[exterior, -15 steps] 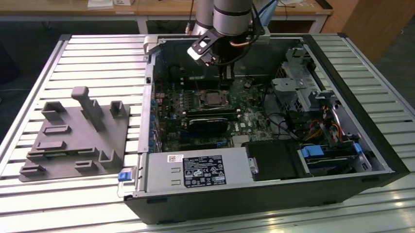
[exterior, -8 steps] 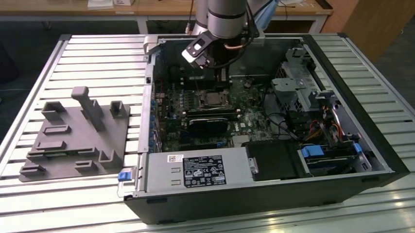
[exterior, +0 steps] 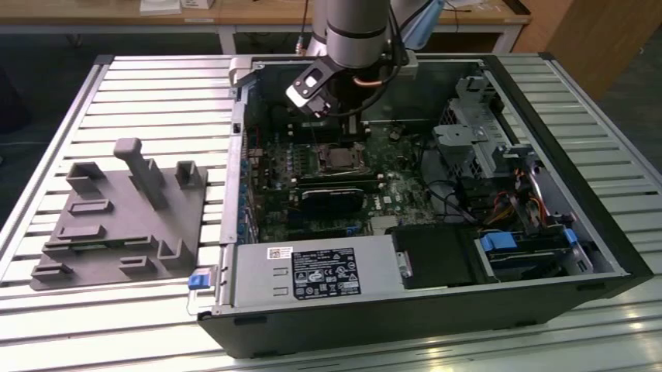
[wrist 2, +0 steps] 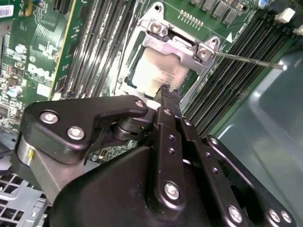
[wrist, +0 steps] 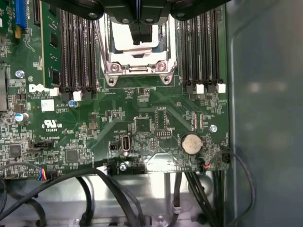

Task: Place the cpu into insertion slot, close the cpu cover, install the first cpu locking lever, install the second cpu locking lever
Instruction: 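Close the cpu cover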

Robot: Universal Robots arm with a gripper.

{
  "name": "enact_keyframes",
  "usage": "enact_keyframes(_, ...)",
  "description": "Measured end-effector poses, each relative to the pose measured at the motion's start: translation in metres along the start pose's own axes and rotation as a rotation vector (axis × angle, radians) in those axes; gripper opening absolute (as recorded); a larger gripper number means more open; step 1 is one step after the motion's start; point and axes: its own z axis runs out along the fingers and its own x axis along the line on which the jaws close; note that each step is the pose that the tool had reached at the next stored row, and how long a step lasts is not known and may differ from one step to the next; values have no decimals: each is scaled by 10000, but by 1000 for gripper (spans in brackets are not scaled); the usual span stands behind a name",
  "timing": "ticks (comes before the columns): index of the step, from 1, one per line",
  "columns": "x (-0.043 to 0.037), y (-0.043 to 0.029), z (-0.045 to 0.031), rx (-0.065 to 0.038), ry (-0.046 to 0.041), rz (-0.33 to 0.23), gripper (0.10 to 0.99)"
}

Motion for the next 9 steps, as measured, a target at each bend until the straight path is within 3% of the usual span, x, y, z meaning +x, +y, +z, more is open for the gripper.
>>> enact_keyframes(9, -36, -66, 44, 0, 12, -4, 106)
